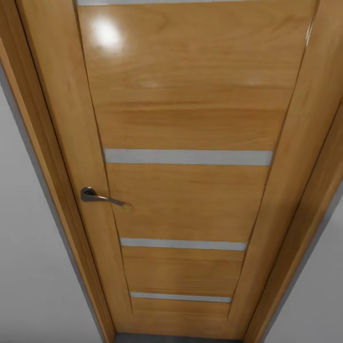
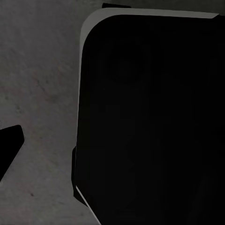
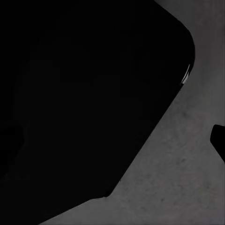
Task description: Move the two storage containers from the living room to the garage. In the garage, place one container on the floor and stack the other container on top of it (either order is fine).
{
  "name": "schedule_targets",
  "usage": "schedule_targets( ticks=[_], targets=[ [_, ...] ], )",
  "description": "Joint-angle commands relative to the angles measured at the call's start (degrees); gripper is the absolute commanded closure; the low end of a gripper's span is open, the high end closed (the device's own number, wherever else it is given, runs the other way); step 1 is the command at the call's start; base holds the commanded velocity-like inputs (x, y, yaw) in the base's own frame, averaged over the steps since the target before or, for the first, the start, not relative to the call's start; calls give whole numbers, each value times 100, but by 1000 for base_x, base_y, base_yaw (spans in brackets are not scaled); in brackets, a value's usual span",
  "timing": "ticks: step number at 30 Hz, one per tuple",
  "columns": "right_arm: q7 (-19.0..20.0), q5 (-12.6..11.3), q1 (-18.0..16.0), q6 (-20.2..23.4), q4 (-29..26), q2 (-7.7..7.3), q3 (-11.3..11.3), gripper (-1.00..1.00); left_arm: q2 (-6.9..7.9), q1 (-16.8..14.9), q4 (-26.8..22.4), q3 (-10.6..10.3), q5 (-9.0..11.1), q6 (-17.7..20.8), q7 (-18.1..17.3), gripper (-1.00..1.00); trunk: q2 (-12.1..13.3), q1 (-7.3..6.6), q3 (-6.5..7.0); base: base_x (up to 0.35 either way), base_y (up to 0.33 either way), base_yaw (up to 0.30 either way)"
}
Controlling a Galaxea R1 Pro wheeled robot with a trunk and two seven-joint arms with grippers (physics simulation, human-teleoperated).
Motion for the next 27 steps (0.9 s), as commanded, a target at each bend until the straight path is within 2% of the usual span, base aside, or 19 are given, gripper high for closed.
schedule_targets(
  ticks=[1, 27],
  targets=[
    [0, -4, -1, -16, 1, 0, 8, -100, 0, -1, 0, 0, 59, -11, -1, -100, -2, 2, -4, 167, 110, -6],
    [-4, -4, -1, -16, 1, -6, 8, -100, 0, -1, 0, 0, 59, -11, 4, -100, -2, 2, -4, 16, 9, -27]
  ],
)
